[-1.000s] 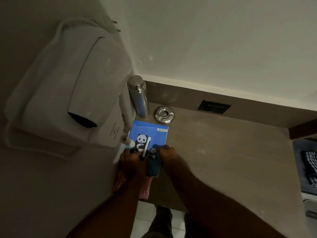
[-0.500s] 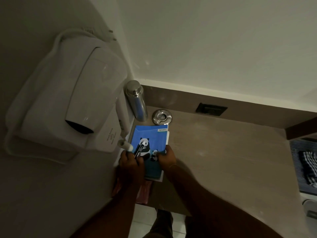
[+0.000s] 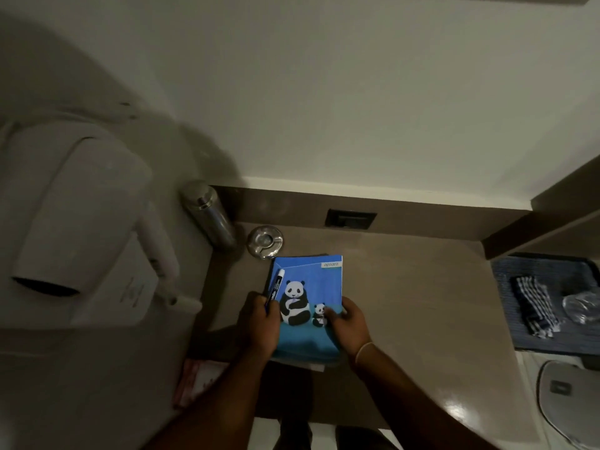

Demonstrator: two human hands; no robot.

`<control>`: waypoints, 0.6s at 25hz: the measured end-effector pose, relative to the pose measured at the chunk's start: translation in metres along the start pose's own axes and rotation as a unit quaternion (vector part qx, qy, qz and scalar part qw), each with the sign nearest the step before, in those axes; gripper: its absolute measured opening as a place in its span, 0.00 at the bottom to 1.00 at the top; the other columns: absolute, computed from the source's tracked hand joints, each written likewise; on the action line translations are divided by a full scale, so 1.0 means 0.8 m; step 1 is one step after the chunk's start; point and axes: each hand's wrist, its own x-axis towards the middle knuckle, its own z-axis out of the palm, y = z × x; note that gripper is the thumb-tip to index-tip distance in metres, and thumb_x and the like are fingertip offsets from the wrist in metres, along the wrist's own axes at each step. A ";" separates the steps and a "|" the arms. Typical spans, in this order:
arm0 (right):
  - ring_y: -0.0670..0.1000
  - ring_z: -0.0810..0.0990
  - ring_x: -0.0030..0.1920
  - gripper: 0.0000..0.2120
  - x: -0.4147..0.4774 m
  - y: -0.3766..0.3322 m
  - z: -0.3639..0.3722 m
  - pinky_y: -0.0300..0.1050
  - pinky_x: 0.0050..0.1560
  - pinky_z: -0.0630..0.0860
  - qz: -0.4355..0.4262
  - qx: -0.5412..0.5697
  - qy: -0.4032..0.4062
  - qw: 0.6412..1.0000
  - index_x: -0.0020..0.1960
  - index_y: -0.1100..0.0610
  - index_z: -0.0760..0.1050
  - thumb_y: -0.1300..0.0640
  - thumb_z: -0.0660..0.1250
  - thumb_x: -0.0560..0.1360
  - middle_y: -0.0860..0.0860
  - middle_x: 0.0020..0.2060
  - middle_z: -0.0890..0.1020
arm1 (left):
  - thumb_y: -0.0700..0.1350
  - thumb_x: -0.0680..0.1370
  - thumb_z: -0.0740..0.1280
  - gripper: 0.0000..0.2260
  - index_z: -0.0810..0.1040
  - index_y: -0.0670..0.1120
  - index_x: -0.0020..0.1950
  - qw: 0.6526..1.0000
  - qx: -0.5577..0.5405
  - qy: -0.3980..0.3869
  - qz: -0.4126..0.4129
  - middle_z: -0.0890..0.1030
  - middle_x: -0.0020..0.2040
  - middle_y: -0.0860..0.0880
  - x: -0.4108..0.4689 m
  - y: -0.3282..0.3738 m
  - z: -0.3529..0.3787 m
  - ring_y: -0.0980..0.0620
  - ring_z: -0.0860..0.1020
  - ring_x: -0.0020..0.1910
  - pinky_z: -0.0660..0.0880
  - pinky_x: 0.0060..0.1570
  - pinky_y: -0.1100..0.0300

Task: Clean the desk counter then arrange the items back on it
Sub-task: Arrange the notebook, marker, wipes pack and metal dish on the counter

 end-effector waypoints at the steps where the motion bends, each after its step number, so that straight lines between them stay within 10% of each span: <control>1: 0.59 0.87 0.57 0.10 0.005 -0.004 -0.014 0.46 0.50 0.85 -0.008 0.003 0.008 1.000 0.64 0.56 0.78 0.63 0.66 0.84 0.59 0.58 0.86 | 0.45 0.83 0.60 0.11 0.70 0.49 0.40 0.999 -0.042 -0.010 -0.020 0.76 0.36 0.49 -0.001 0.012 0.014 0.49 0.76 0.38 0.68 0.33 0.61; 4: 0.61 0.87 0.57 0.11 0.025 -0.015 -0.046 0.60 0.60 0.84 -0.030 -0.024 0.021 0.999 0.65 0.60 0.80 0.62 0.66 0.84 0.60 0.58 0.87 | 0.43 0.83 0.58 0.12 0.75 0.45 0.42 0.981 -0.175 -0.020 -0.079 0.79 0.37 0.48 0.001 0.034 0.048 0.51 0.77 0.33 0.71 0.30 0.61; 8: 0.57 0.85 0.58 0.10 0.037 -0.013 -0.075 0.45 0.52 0.86 -0.053 -0.055 0.055 0.996 0.65 0.53 0.77 0.56 0.66 0.84 0.53 0.58 0.85 | 0.45 0.84 0.56 0.15 0.76 0.46 0.41 0.966 -0.241 -0.002 -0.096 0.81 0.38 0.47 -0.003 0.059 0.087 0.51 0.79 0.34 0.76 0.30 0.64; 15: 0.61 0.86 0.56 0.20 0.084 -0.018 -0.133 0.64 0.59 0.84 0.036 0.052 0.048 0.997 0.70 0.52 0.74 0.62 0.70 0.79 0.58 0.60 0.84 | 0.41 0.84 0.56 0.14 0.77 0.33 0.52 0.980 -0.174 0.061 -0.067 0.80 0.52 0.31 0.000 0.112 0.157 0.34 0.79 0.53 0.75 0.58 0.45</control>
